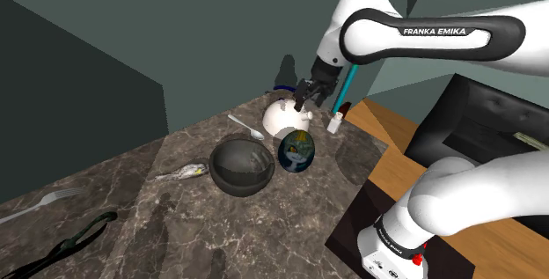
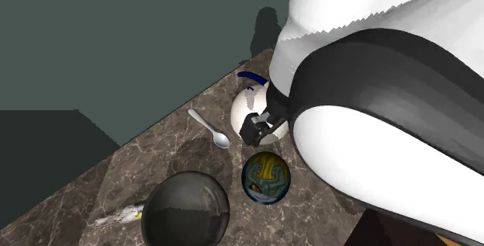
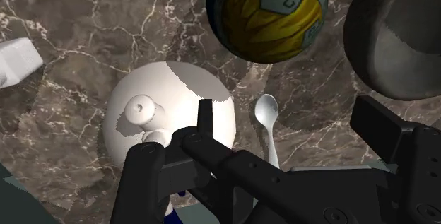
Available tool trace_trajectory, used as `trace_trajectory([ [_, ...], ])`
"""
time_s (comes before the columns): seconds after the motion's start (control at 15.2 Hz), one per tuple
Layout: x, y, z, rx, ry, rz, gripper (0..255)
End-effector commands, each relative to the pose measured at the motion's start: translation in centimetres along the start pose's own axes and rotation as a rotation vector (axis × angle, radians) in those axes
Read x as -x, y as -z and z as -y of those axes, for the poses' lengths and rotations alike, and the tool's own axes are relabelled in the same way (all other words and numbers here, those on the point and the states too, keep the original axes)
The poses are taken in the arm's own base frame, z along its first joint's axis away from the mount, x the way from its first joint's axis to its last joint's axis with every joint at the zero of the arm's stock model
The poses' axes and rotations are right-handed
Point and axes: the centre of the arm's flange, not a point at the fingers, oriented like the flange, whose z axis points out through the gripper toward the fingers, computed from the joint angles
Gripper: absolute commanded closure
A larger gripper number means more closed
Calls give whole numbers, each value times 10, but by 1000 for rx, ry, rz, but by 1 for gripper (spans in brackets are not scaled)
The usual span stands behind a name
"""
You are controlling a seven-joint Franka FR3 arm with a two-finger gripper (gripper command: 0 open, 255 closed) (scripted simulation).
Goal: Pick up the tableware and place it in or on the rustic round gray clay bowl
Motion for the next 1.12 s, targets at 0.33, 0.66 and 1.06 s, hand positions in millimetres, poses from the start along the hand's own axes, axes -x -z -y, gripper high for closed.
trace_trajectory([
  [0.33, -55, -63, 19, -19, 4, -51, 0],
  [0.66, -96, -108, 32, -31, 6, -85, 0],
  [1.06, -148, -160, 49, -47, 10, -125, 0],
])
